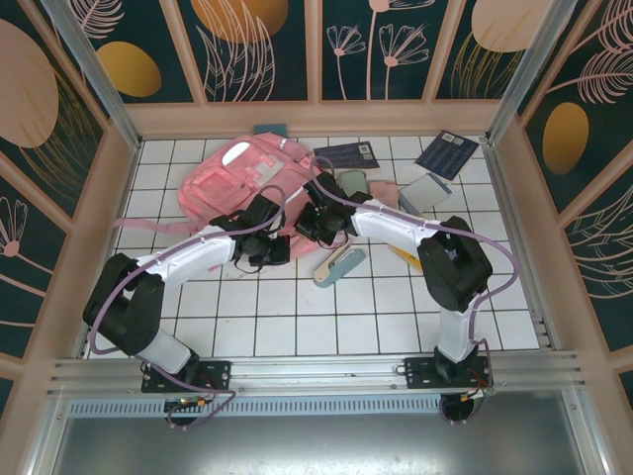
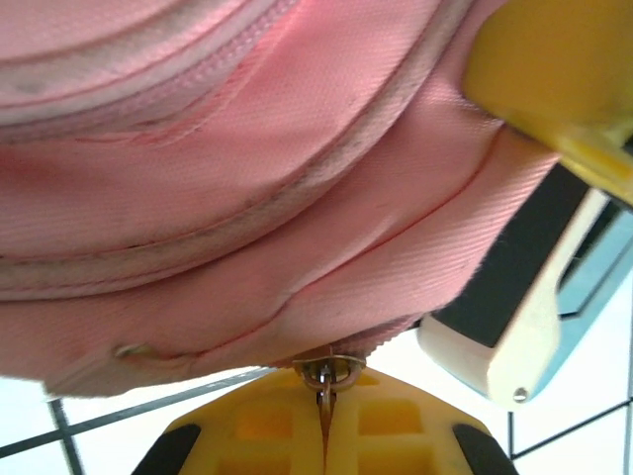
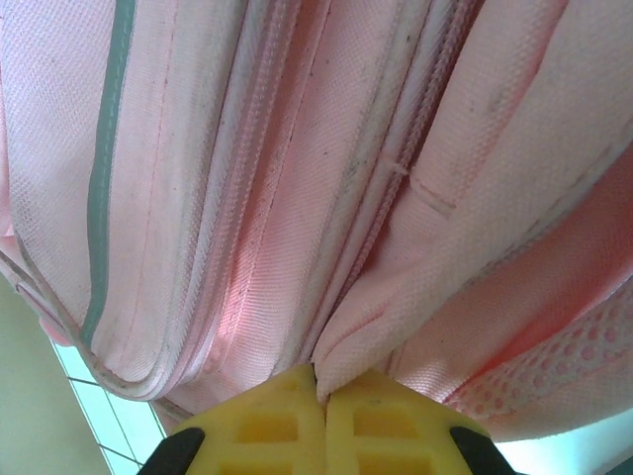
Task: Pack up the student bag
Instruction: Unzip the student bag at the top-left of the table.
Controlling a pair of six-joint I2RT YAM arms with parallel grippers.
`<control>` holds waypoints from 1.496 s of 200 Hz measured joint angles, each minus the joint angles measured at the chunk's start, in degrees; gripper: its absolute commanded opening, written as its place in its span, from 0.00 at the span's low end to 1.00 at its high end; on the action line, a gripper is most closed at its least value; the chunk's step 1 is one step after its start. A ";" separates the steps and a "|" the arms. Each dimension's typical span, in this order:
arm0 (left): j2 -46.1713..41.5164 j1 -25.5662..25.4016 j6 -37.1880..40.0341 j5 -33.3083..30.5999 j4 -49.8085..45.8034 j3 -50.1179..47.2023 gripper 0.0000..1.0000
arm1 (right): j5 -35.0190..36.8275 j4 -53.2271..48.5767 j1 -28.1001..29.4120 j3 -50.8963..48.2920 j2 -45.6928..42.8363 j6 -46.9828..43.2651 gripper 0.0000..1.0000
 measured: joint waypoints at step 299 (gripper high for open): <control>-10.64 27.93 -7.54 -19.02 -4.39 -8.09 0.00 | -11.06 0.92 -3.56 16.72 7.61 -23.32 0.00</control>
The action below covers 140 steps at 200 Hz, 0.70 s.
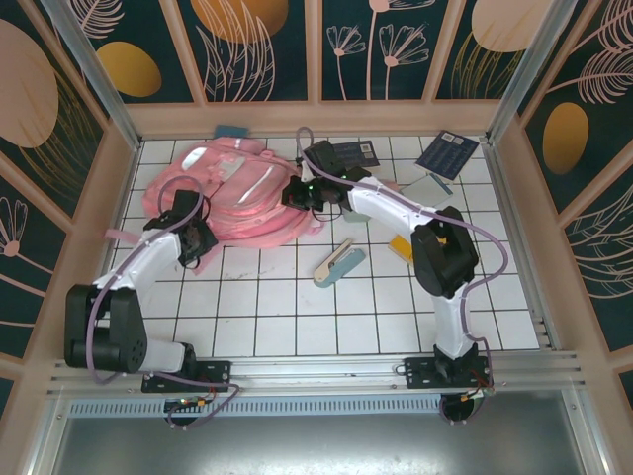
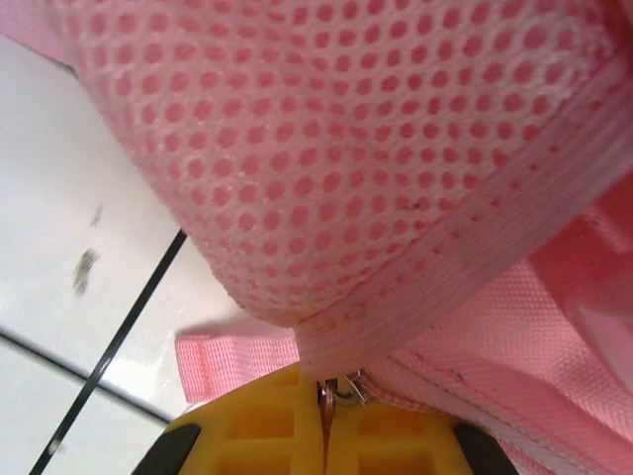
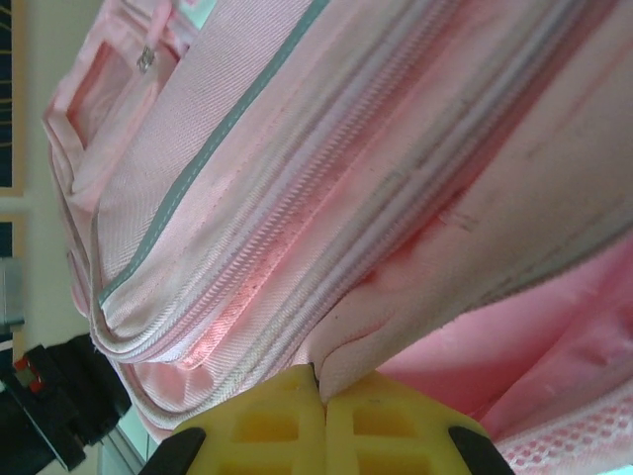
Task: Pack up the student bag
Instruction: Unzip the student bag at the top-left of the table.
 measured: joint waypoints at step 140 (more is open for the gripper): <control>-16.74 1.09 -7.80 5.79 -5.46 -5.38 0.39 | 1.64 -2.12 -0.55 -1.68 1.11 -3.85 0.13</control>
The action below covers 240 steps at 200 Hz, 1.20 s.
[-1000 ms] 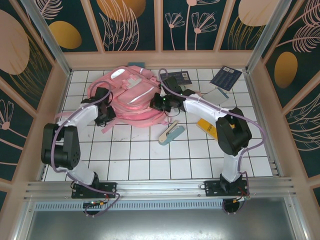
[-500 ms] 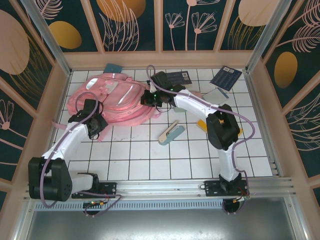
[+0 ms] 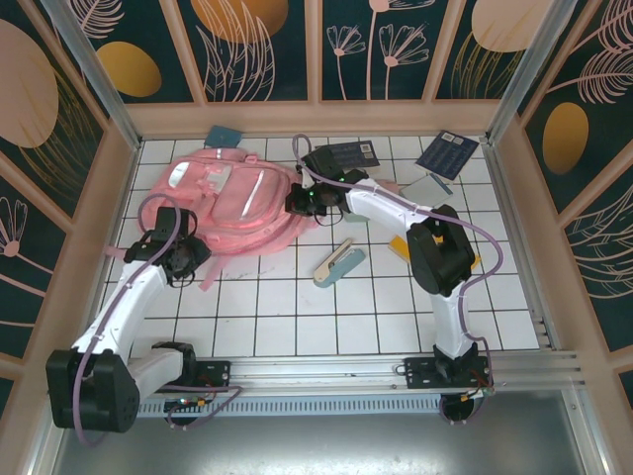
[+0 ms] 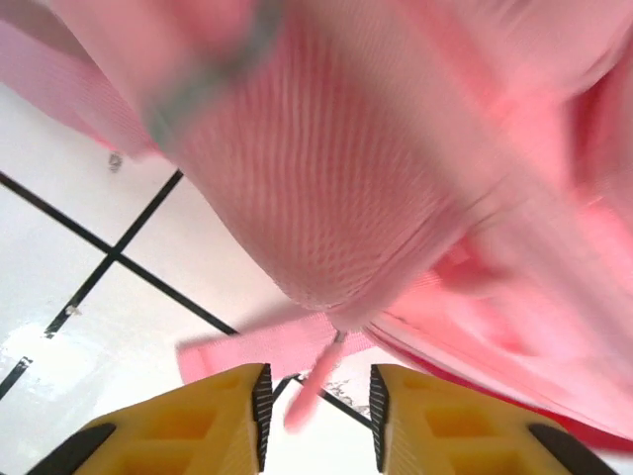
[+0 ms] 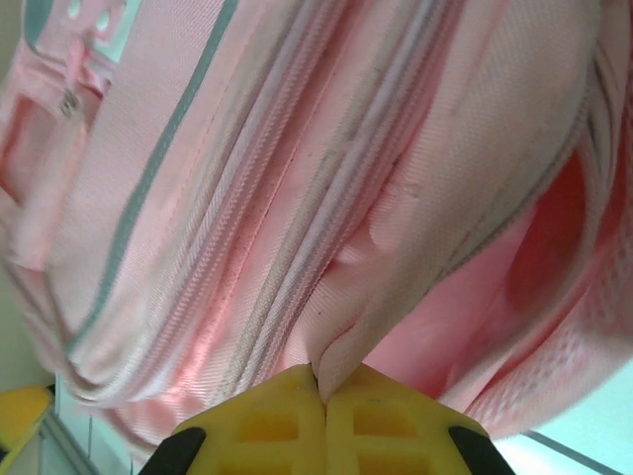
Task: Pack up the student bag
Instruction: Unzip the student bag at the top-left of the table.
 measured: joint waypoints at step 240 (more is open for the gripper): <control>25.27 -14.58 3.30 12.98 20.50 22.56 0.52 | 20.11 3.28 -12.55 -16.70 -11.21 -3.72 0.51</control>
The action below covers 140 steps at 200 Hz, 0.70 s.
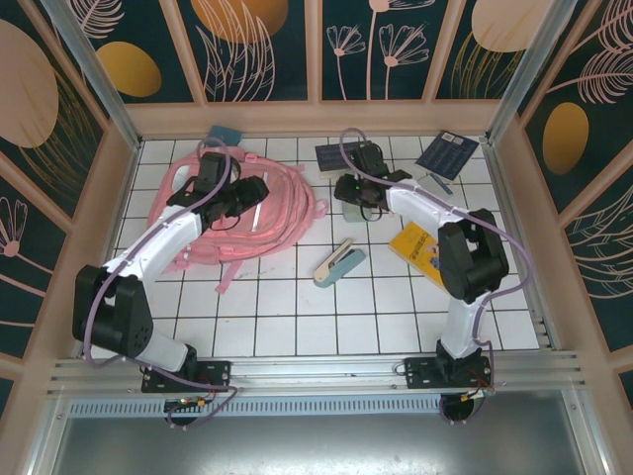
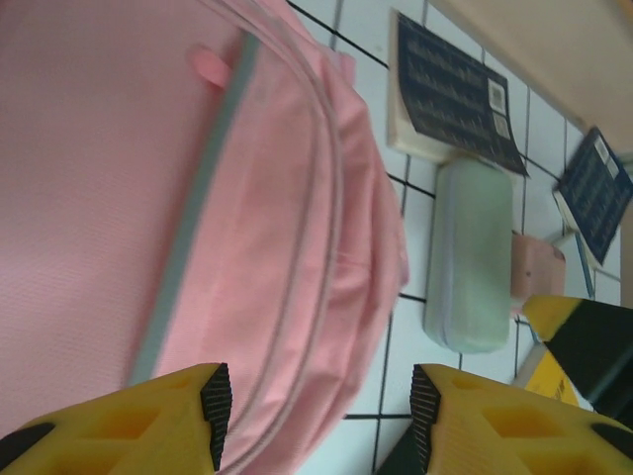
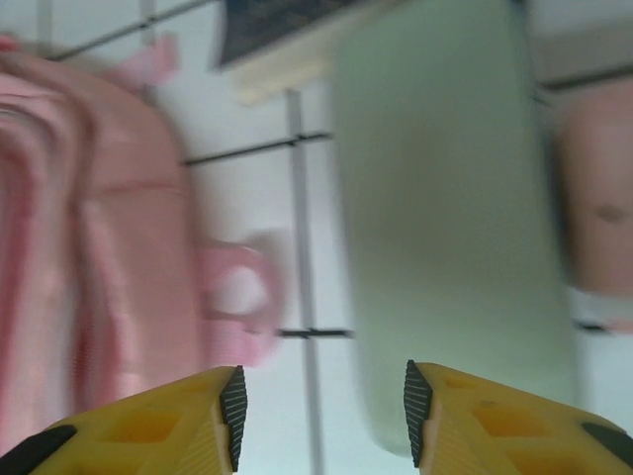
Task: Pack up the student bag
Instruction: Unzip the student bag at the top-left of the table, then move the book to the center of the table.
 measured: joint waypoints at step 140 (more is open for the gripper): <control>19.32 -21.11 -4.31 2.75 7.02 12.02 0.64 | 2.56 -0.63 -29.31 -38.97 -31.23 7.43 0.88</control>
